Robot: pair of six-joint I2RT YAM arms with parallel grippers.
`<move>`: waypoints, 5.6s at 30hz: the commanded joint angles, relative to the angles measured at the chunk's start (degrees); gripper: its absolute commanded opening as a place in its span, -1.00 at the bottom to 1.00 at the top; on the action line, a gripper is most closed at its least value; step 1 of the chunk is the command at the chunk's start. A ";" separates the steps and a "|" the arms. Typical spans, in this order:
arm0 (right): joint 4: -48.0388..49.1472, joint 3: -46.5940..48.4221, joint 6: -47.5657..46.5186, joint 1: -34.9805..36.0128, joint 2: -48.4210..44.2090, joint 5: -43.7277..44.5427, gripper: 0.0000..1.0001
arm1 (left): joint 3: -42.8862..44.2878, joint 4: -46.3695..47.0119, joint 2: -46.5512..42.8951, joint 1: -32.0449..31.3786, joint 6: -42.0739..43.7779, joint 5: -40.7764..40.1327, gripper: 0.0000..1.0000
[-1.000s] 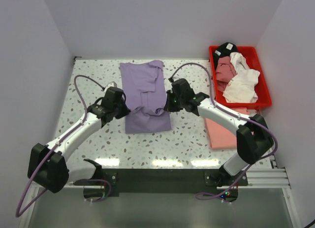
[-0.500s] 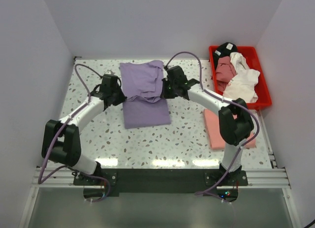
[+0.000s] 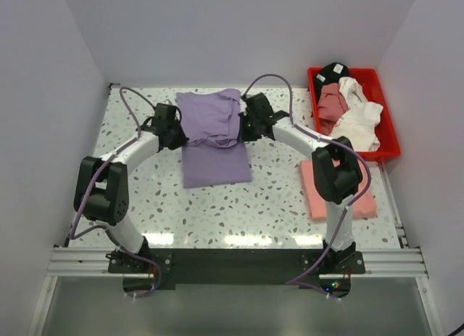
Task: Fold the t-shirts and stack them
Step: Fold the tshirt
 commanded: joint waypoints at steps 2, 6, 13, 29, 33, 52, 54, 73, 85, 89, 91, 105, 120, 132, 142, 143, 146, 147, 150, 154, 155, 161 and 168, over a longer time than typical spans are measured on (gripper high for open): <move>-0.25 4.35 -1.33 -0.66 2.07 -0.39 -0.94 | 3.23 1.81 2.41 1.08 2.11 0.31 -1.00; -0.69 6.29 -1.33 -1.36 4.44 -1.09 -0.82 | 4.11 2.25 4.25 1.35 2.20 0.04 -0.89; -3.42 10.68 -3.53 -2.16 6.12 -3.02 0.00 | 5.78 1.37 3.92 1.70 2.72 0.22 0.88; 4.04 -20.41 -0.20 -2.07 -18.66 -9.97 0.98 | -20.56 3.57 -20.52 0.39 -1.23 5.93 1.00; 5.89 -28.15 2.18 -2.07 -22.88 -11.46 0.98 | -27.69 2.51 -25.88 -0.93 -1.76 6.19 1.00; 7.56 -34.58 2.88 -2.07 -24.82 -13.05 0.98 | -33.86 8.75 -21.94 -1.03 -3.16 7.95 -0.14; 7.56 -34.67 2.88 -1.98 -24.73 -12.96 0.98 | -33.77 9.89 -20.54 -1.03 -3.08 8.30 -0.21; 9.41 -33.17 4.82 -1.89 -19.38 -12.43 0.53 | -35.70 10.51 -21.14 -1.03 -1.93 10.85 -1.00; 9.32 -28.43 3.24 -0.31 -11.82 -11.20 -0.09 | -36.50 10.86 -21.58 -1.03 -2.55 11.12 -1.00; 9.41 -28.25 3.15 -0.14 -10.06 -11.38 -0.32 | -36.32 10.60 -21.67 -1.03 -2.55 11.12 -1.00; 9.06 -28.25 3.06 -0.05 -9.79 -12.16 -0.58 | -36.58 10.60 -21.76 -1.03 -2.81 10.86 -1.00; 0.30 -35.19 1.22 2.93 -21.37 -15.76 -1.00 | -40.01 0.34 -34.13 -1.99 -3.95 11.03 -1.00; -36.35 -26.86 -6.17 9.18 -42.66 -32.63 -1.00 | -22.98 -29.29 -68.43 -3.31 -4.84 7.43 -1.00; -38.24 -27.72 -2.66 10.24 -49.43 -43.28 -1.00 | -15.31 -30.72 -71.25 -3.31 -5.09 4.26 -1.00; -31.02 -29.22 -1.68 6.38 -46.45 -43.81 -1.00 | -16.81 -23.42 -65.10 -3.31 -7.03 2.24 -1.00; -31.02 -29.22 -2.03 5.50 -45.75 -43.90 -1.00 | -16.98 -21.94 -64.31 -3.31 -6.94 0.76 -1.00; -30.32 -29.04 -3.00 2.95 -44.34 -44.16 -1.00 | -17.34 -18.95 -61.67 -3.31 -6.94 -0.48 -1.00; -30.23 -28.96 -3.61 2.24 -43.72 -44.33 -1.00 | -17.42 -18.15 -60.36 -3.31 -6.86 -0.66 -1.00; -29.01 -28.78 -4.32 1.10 -41.53 -44.86 -1.00 | -18.21 -14.38 -57.37 -3.31 -6.94 -0.75 -1.00; -27.59 -27.46 -4.67 -0.84 -38.72 -43.73 -1.00 | -18.22 -10.86 -53.23 -3.31 -6.77 -2.15 -1.00; -27.50 -27.20 -4.85 -1.27 -38.10 -42.85 -1.00 | -18.13 -9.46 -52.44 -3.31 -6.51 -2.33 -1.00; -25.75 -26.49 -4.76 -4.61 -33.44 -43.46 -1.00 | -16.99 -5.33 -46.03 -3.31 -5.10 -3.82 -1.00; -21.18 -25.53 -3.53 -7.16 -29.84 -43.63 -1.00 | -15.93 -0.40 -37.24 -3.22 -4.13 -3.39 -1.00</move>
